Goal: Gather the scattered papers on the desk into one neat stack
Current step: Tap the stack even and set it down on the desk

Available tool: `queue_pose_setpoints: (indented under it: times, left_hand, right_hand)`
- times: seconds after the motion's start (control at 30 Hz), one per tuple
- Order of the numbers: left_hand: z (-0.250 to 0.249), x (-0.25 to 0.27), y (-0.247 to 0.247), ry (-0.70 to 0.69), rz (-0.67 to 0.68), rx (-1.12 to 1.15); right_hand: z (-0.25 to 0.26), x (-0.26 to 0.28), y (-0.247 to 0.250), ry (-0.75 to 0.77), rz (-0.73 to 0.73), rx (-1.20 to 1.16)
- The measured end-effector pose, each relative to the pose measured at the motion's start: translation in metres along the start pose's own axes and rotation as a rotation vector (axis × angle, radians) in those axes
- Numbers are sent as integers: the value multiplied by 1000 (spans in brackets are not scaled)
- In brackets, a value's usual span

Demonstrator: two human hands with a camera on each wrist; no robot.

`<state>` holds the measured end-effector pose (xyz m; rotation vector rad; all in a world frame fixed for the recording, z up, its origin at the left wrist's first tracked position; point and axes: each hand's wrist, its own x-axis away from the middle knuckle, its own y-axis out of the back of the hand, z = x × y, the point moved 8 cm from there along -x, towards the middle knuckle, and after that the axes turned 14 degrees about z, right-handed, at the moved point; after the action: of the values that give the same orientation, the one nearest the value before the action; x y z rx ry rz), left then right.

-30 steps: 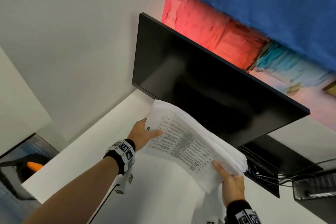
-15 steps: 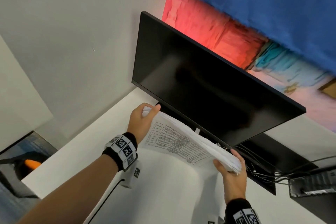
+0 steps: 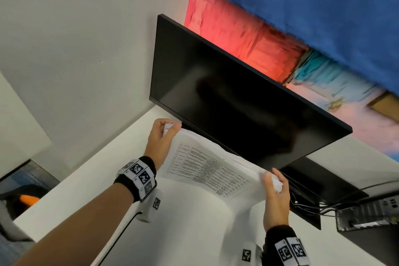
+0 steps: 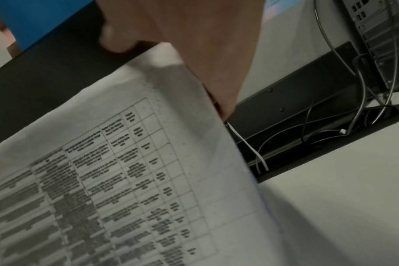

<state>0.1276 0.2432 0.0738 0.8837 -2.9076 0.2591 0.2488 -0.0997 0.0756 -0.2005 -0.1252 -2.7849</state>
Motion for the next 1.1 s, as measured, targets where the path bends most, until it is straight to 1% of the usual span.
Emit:
queue_pose_setpoints:
  times: [0.07,0.1,0.13,0.17,0.23,0.3,0.4,0.53,0.67,0.73,0.83,0.9,1.0,1.1]
  left_hand:
    - [8,1,0,45,87,-29]
    - [14,1,-1,61,136,-57]
    - [20,2,-4,74,177,-75]
    - [27,2,-7,94,189,-95]
    - [35,4,-9,113,133,-101]
    - [34,5,-8,85,67,-46]
    - [26,6,1,30,14,-24]
    - [17,9,0,41,1,-54]
    - [9,3,-7,37,-43,-83]
    - [6,0,-7,28,-73,-71]
    - [2,-4,-6,24,-95,-93]
    - [-1,-5,-6,25,-92,-99]
    - [-3,-8,-5,19,-87,-72]
    - [-3,-7,-4,17,-90,-67]
  right_hand:
    - [-11,-3,2,-41,103,61]
    - [-16,-3,1,-80,130,90]
    - [-20,-4,0,-108,139,107]
    - [-21,-4,-1,-119,127,113]
    - [-22,-6,1,-110,54,109]
    - [-23,-8,6,-90,-9,51]
    - [-21,-6,8,-56,-17,30]
    - [-15,-1,1,-2,17,46]
    - [-6,0,-3,33,-1,-4]
    - [-4,0,-4,27,-25,-49]
    - [-12,-3,-1,-67,-124,-142]
    - [-16,-7,1,-96,-151,-218]
    - [-9,-9,1,-81,-154,-195]
    - [0,-8,-1,-18,-127,-216]
